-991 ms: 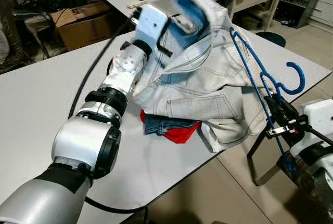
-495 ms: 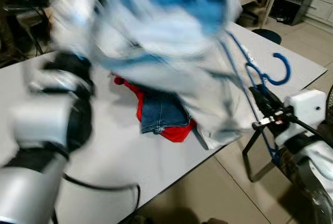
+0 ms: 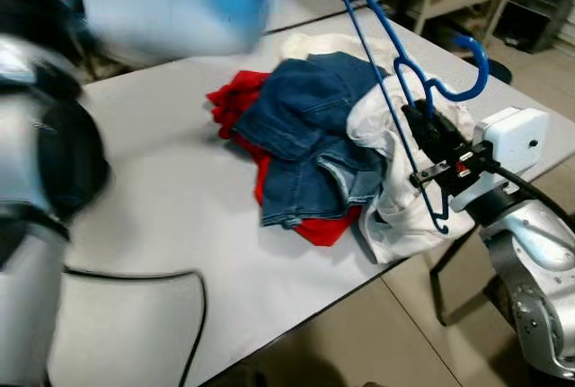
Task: Hang hanger
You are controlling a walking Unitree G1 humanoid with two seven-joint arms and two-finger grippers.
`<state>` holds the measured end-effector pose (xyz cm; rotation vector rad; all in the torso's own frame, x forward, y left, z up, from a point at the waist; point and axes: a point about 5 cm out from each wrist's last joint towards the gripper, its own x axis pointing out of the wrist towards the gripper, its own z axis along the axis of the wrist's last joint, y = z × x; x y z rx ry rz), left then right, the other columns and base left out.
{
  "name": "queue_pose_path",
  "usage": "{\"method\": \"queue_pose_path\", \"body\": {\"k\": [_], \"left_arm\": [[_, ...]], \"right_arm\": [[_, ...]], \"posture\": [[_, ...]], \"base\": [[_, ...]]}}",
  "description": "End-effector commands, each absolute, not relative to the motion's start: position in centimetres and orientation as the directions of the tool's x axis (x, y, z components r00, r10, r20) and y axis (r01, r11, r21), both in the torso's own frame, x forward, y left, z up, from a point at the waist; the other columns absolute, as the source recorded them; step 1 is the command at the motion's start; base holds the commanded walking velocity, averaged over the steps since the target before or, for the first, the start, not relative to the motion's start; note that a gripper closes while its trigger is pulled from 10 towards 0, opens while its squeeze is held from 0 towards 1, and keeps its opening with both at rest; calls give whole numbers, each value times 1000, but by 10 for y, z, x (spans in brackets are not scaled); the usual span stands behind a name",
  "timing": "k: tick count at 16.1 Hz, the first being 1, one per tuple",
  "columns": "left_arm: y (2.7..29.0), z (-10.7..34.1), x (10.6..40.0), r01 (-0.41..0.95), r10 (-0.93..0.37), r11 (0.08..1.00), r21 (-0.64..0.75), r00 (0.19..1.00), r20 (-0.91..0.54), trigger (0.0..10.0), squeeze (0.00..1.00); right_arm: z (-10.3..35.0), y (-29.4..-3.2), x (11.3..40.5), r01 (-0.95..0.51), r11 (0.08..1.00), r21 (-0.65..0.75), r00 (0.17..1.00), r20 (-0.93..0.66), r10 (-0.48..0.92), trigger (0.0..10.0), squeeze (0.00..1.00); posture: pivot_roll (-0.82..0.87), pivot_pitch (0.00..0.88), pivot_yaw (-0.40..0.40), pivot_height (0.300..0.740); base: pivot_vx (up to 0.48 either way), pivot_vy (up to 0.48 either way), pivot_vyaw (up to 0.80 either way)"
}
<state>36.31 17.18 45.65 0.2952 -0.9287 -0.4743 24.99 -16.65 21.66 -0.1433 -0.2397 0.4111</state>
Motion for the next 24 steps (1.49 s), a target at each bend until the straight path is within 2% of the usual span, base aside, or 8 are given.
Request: {"method": "queue_pose_path", "body": {"k": [1, 4, 8, 13, 14, 15, 16, 24], "left_arm": [[150, 421, 377, 352, -612, 785, 510, 570, 548, 0, 0], [135, 330, 390, 443, -686, 666, 600, 679, 260, 0, 0], [183, 222, 378, 508, -562, 436, 743, 799, -216, 0, 0], [199, 198, 339, 665, -640, 406, 627, 697, -324, 0, 0], [195, 207, 344, 614, -630, 503, 608, 742, -229, 10000, 0], [185, 216, 342, 593, -661, 518, 617, 735, -152, 10000, 404], [180, 218, 340, 597, -680, 506, 623, 720, -137, 10000, 1000], [142, 209, 311, 647, -783, 314, 695, 591, -197, 10000, 1000]], "right_arm": [[211, -166, 249, -378, 910, -173, 892, 193, 408, 10000, 0], [205, -163, 241, -380, 912, -153, 900, 167, 402, 10000, 0], [191, -175, 224, -353, 921, -163, 925, 86, 369, 10000, 0], [182, -175, 215, -363, 917, -168, 927, 32, 373, 10000, 0], [180, -174, 214, -359, 920, -159, 929, 31, 368, 10000, 0], [178, -172, 213, -357, 922, -147, 931, 29, 365, 10000, 0], [177, -171, 213, -353, 925, -140, 932, 28, 360, 10000, 0], [162, -186, 196, -228, 964, -134, 974, -18, 228, 10000, 0]], "posture": [[-49, 0, 57, 740], [-76, 0, 86, 740], [-102, 0, 98, 740], [-93, 0, 95, 740], [-91, 0, 94, 740], [-88, 0, 95, 740], [-88, 0, 95, 740], [-120, 0, 116, 740]], "base": [[0, 0, 0], [0, 0, 0], [0, 0, 0], [0, 0, 0], [0, 0, 0], [0, 0, 0], [0, 0, 0], [0, 0, 0]]}}
